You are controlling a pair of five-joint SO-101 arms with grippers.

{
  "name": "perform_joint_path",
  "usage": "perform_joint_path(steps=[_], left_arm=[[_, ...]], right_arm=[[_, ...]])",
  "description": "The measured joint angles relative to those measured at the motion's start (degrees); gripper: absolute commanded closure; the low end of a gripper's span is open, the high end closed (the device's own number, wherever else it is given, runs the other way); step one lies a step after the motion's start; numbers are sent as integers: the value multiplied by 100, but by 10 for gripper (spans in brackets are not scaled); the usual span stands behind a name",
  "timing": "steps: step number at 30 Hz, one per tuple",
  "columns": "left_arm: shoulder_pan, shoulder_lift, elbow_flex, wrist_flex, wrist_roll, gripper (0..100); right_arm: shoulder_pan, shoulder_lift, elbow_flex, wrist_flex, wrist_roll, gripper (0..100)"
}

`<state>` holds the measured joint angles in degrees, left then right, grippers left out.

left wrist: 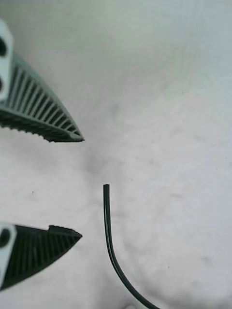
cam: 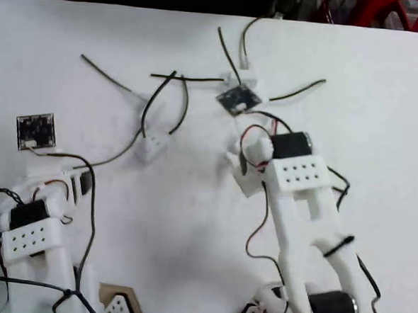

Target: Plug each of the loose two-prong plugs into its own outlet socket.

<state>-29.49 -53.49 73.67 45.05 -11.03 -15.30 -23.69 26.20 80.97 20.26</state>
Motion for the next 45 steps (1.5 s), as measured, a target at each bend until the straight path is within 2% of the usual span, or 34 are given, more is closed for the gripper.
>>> perform_joint_path(steps=[7,10,14,19,25,33,45], left_arm=[[0,0,0,0,0,722],[0,0,0,0,0,722],[0,0,0,0,0,722],[0,0,0,0,0,722],[0,0,26,0,0,722],[0,0,44,0,0,722],[0,0,44,0,0,722]], right_arm=[[738,-1125,0,18,-246,981],[826,-1433,53,18,-246,981],[624,-1512,422,-105,-255,961],[-88,-1512,1389,-844,-255,815],[-774,-1495,2356,-2215,-246,808],[-905,62,2400,-3560,-255,808],[-527,2716,993,-3798,-255,830]])
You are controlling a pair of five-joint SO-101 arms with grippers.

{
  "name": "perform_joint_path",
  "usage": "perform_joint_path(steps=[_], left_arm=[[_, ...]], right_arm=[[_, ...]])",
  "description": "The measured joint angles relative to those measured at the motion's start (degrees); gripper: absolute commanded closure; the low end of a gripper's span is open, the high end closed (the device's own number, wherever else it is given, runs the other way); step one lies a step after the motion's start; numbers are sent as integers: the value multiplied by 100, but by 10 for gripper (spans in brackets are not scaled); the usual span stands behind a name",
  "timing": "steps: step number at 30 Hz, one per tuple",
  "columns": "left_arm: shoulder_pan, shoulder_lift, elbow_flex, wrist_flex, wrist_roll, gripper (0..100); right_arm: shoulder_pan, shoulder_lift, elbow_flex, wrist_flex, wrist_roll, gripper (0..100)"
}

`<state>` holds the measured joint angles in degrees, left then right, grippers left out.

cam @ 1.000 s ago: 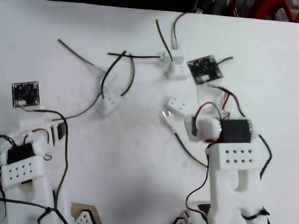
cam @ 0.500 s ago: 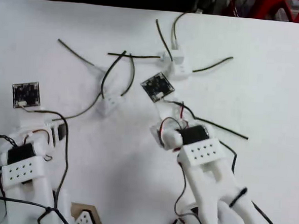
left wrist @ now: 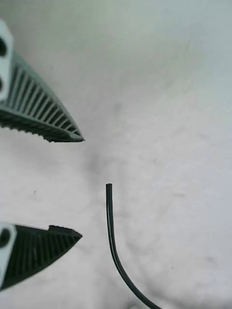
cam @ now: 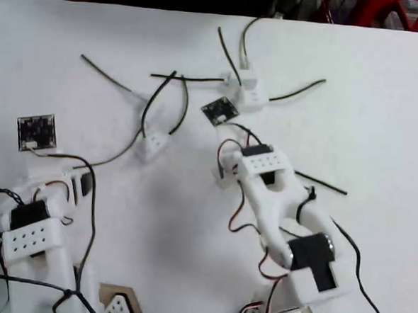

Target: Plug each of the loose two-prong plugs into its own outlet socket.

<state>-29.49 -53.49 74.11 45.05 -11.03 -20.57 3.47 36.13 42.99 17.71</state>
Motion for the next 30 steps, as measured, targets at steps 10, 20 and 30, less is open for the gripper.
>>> perform_joint_path(steps=[10,20,30], left_arm=[[0,0,0,0,0,722],[0,0,0,0,0,722],[0,0,0,0,0,722]], right_arm=[[-53,554,-712,220,0,981],[-255,-466,-1319,1037,-2769,981],[-53,-1020,-1319,1090,-5046,981]])
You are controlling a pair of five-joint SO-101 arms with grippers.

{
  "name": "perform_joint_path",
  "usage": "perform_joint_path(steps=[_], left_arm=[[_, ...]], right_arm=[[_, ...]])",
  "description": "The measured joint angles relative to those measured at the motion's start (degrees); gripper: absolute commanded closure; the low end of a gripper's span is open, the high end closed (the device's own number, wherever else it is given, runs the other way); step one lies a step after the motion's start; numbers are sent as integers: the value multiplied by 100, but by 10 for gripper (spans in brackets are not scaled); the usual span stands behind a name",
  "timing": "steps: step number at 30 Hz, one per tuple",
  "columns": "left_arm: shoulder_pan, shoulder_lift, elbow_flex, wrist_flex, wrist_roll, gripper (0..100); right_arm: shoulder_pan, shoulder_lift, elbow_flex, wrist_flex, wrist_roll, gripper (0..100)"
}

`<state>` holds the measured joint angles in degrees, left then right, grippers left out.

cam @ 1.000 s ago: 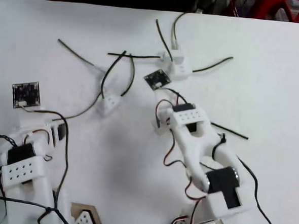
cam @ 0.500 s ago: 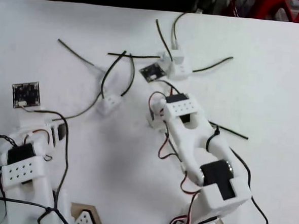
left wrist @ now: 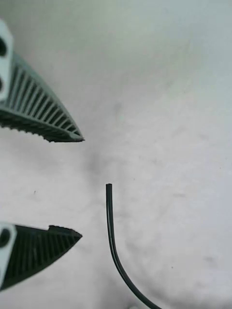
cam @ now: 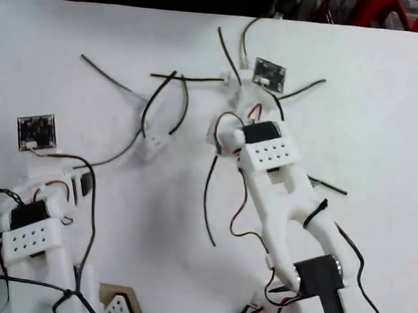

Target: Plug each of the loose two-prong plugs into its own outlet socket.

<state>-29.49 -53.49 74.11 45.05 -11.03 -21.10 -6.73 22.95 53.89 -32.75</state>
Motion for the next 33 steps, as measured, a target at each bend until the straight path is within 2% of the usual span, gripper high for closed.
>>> perform_joint_path(steps=[5,8,11,15,24,26,28,33], left_arm=[[0,0,0,0,0,722],[0,0,0,0,0,722],[0,0,0,0,0,722],[0,0,0,0,0,722],[0,0,0,0,0,722],[0,0,0,0,0,722],[0,0,0,0,0,722],[0,0,0,0,0,722]], right_arm=[[879,0,9,0,-985,981],[1521,0,9,18,-1204,978],[1908,0,9,299,-1275,909],[2110,0,9,905,-1275,802],[2171,-18,9,1714,-1275,797],[2163,-18,9,1723,-1152,797],[2154,-18,9,1723,-721,797],[2435,-70,9,1987,870,797]])
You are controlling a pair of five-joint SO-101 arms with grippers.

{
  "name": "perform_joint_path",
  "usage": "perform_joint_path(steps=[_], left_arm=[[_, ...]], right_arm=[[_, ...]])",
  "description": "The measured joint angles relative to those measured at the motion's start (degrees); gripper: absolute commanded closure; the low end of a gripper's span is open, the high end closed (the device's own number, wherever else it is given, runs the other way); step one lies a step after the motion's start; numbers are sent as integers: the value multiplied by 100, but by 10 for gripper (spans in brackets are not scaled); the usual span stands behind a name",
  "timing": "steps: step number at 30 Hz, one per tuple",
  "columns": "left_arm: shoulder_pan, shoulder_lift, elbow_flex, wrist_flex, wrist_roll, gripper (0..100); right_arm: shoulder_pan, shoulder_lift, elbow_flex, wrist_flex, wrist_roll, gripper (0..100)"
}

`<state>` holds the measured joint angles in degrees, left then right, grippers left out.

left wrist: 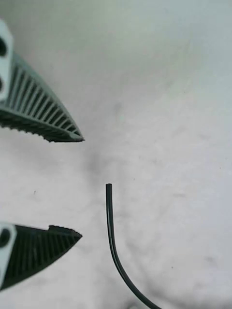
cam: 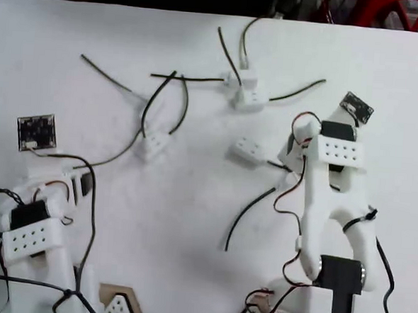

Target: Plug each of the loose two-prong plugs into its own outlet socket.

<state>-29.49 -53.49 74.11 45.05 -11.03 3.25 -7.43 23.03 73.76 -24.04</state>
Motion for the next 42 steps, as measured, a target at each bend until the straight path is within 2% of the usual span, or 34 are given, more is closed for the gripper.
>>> perform_joint_path(steps=[4,13,16,19,22,27,35,38,42], left_arm=[[0,0,0,0,0,722],[0,0,0,0,0,722],[0,0,0,0,0,722],[0,0,0,0,0,722],[0,0,0,0,0,722],[0,0,0,0,0,722],[0,0,0,0,0,722],[0,0,0,0,0,722],[0,0,0,0,0,722]], right_arm=[[-26,-369,0,457,2013,797],[-18,-782,123,782,7578,795],[-9,-774,325,782,8862,794],[-97,-571,536,677,9802,793],[-70,-246,712,316,10365,762],[-105,536,730,-404,10611,612],[-141,1609,484,-949,10620,609],[-264,1811,378,-949,10620,676],[-352,1908,281,-993,10629,885]])
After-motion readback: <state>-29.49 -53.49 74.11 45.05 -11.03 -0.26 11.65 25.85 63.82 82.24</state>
